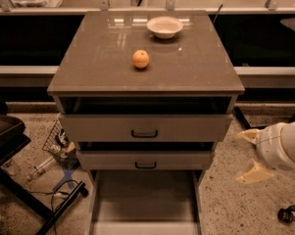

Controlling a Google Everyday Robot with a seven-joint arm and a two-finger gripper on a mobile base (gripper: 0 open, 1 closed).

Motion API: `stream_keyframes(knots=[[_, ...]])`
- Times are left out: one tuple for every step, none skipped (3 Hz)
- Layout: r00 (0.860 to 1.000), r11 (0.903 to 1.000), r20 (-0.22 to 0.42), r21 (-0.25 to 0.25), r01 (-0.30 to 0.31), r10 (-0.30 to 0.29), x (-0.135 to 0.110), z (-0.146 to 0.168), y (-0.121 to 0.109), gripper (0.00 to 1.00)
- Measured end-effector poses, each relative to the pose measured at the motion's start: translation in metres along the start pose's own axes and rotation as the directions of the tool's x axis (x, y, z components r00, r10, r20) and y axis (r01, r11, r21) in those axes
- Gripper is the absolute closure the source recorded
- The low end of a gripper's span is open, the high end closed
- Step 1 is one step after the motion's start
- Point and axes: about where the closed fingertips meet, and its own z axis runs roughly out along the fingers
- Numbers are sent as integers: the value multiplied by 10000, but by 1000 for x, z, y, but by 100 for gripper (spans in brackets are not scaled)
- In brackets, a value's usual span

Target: Close bottom drawer

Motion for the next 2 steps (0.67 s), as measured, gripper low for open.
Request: stream_keyframes(knots=[[9996, 9999, 262, -56, -103, 104, 30, 53, 12, 58], [9971, 9973, 561, -553, -485, 516, 54, 95, 36, 81]])
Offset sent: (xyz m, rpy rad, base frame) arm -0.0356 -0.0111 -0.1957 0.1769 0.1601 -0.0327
